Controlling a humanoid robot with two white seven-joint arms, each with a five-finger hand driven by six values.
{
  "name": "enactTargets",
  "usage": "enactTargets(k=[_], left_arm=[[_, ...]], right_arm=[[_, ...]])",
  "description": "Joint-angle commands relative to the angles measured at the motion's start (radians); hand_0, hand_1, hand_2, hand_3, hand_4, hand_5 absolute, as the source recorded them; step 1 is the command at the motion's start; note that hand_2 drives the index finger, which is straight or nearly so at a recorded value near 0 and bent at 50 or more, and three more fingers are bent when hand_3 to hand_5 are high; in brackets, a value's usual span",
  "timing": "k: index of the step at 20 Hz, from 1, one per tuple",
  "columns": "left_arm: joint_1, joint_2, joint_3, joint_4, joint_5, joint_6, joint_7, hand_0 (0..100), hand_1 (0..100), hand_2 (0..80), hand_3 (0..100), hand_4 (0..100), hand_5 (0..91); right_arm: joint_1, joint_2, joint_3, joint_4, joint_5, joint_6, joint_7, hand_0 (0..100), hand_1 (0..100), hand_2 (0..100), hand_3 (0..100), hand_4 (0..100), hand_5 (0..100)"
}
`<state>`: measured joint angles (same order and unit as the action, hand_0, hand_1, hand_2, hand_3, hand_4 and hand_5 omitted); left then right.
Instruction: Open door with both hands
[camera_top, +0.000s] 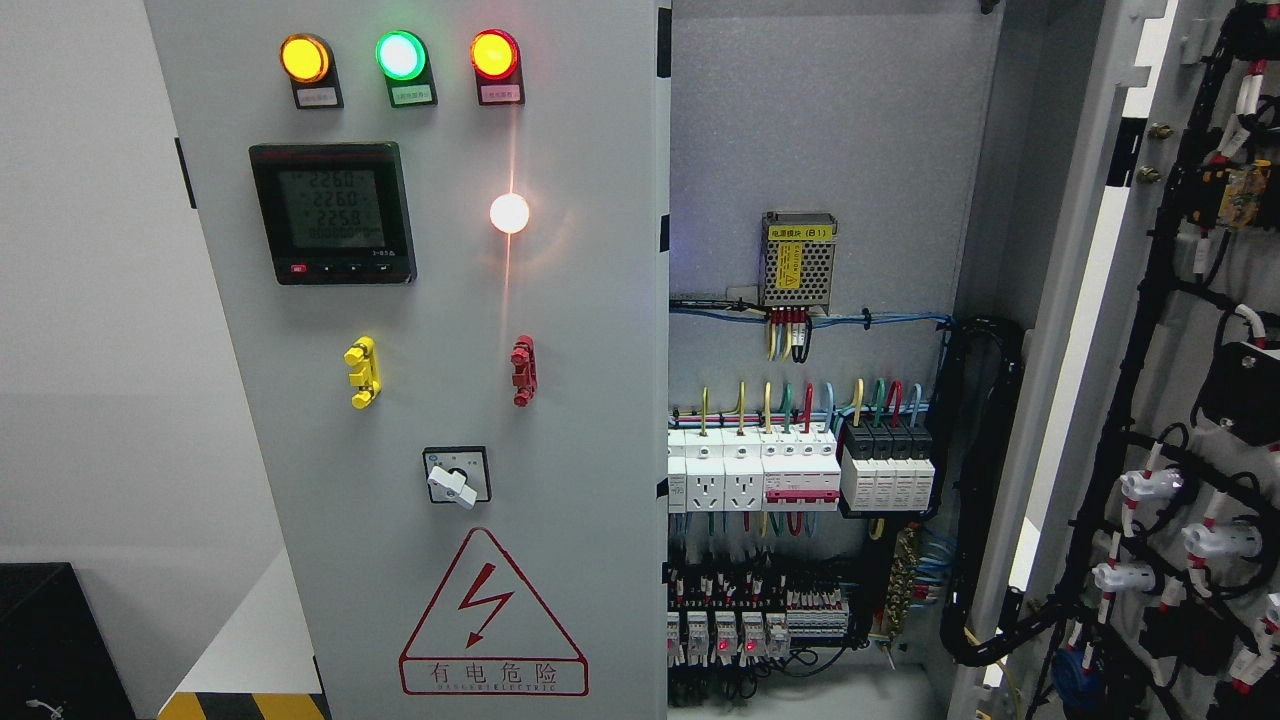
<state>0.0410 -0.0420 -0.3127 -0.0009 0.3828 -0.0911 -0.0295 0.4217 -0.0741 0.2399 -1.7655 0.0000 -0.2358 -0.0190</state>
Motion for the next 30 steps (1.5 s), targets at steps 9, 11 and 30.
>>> enactTargets(k=[9, 11, 30], left_arm=[[0.0, -0.022, 0.001, 0.007, 0.002, -0.004, -0.001, 0, 0, 0.0, 0, 0, 0.0], [-0.001, -0.026, 0.0, 0.006, 0.001, -0.002, 0.0, 0, 0, 0.0, 0, 0, 0.0], [-0.009, -0.03, 0.001, 0.004, 0.002, -0.004, 0.114, 0, 0, 0.0, 0, 0, 0.0]], right_arm=[[-0.263, 0.072, 0.047, -0.21, -0.017, 0.001, 0.001, 19, 0, 0, 0, 0, 0], [-0.308, 0.105, 0.048, -0.212, -0.017, 0.003, -0.002, 19, 0, 0, 0, 0, 0], [-0.635, 0.149, 0.042, -0.154, -0.156, 0.269, -0.001, 19, 0, 0, 0, 0, 0]])
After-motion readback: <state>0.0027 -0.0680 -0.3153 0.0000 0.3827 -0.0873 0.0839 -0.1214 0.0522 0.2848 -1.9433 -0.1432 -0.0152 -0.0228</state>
